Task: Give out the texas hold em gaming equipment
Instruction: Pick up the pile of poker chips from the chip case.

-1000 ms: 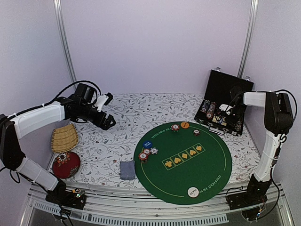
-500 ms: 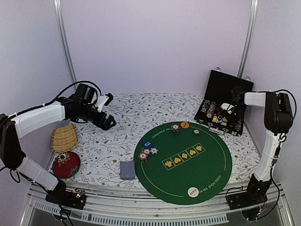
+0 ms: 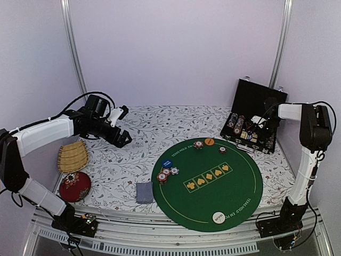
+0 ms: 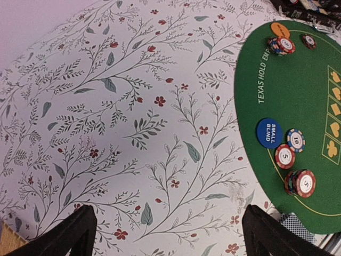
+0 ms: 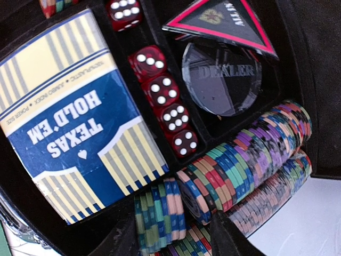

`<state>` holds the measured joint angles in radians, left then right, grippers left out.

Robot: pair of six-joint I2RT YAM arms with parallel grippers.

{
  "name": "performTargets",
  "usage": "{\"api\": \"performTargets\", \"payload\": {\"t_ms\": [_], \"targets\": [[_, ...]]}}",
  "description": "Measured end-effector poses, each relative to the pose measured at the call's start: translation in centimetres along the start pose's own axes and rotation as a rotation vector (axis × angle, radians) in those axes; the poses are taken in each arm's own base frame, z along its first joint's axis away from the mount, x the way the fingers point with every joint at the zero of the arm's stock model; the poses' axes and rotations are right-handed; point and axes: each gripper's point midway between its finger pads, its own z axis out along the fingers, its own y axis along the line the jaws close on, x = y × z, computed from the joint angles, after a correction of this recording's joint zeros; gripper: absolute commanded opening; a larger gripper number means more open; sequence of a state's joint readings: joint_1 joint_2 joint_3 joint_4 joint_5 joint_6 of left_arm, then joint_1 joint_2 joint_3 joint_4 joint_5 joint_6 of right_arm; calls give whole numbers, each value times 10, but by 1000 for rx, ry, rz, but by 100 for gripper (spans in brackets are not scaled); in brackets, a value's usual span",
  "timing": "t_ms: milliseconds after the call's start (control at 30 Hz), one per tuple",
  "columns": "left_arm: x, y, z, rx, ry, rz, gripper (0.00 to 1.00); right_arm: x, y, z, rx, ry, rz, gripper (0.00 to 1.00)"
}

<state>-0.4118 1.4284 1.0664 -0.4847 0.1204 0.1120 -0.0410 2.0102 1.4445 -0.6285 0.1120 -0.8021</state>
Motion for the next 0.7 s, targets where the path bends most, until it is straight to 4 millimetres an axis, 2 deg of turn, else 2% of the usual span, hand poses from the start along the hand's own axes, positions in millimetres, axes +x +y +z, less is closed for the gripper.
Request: {"api": "performTargets", "payload": {"t_ms": [167, 300, 400, 467, 700], "targets": [[0, 0, 0, 2, 0, 0, 98, 0, 2, 0, -10, 13, 0, 54], [0, -1, 0, 4, 1, 0, 98, 0, 5, -1, -1, 18, -10, 51], [1, -1, 1, 5, 3, -1, 98, 2, 13, -6, -14, 15, -25, 51], [1, -1, 1, 8, 5, -1, 98, 4, 27, -6, -48, 26, -47, 52], [1, -2, 1, 12, 6, -2, 98, 4, 27, -7, -32, 27, -57, 52]]}}
